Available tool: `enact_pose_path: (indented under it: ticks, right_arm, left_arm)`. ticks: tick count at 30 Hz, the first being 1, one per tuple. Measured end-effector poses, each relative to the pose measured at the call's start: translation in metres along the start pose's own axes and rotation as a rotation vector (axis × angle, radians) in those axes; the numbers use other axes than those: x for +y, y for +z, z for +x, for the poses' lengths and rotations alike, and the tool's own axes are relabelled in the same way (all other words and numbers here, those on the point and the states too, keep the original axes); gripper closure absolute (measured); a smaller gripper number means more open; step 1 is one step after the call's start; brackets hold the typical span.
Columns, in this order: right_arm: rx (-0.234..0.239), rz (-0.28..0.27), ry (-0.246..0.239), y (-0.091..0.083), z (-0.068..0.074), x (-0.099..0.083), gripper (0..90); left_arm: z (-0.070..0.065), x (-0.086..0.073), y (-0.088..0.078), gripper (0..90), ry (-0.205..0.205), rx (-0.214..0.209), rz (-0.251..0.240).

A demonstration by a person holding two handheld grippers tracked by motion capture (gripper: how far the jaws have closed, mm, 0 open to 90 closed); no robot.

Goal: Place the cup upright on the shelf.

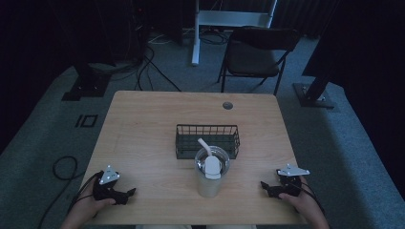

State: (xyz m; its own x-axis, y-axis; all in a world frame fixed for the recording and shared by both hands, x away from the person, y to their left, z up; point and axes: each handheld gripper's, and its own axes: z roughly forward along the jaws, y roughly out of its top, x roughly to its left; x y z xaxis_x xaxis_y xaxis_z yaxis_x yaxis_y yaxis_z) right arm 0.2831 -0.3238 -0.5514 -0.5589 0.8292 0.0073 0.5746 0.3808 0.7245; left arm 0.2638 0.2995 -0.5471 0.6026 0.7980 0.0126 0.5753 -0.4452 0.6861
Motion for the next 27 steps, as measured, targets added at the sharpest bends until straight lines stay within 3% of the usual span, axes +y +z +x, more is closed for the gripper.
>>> enact_pose_path:
  ticks: [23,27]
  right_arm:
    - [-0.01,-0.002,0.015,0.0001,0.0008,0.0002,11.1]
    - [0.009,-0.018,0.058,-0.0023,-0.0004,-0.0014,13.1]
  left_arm:
    - [-0.0001,0.0,-0.0001,1.4,0.0,0.001,-0.001]
    - [0.0003,-0.0013,-0.0012,1.4,-0.003,0.004,-0.001]
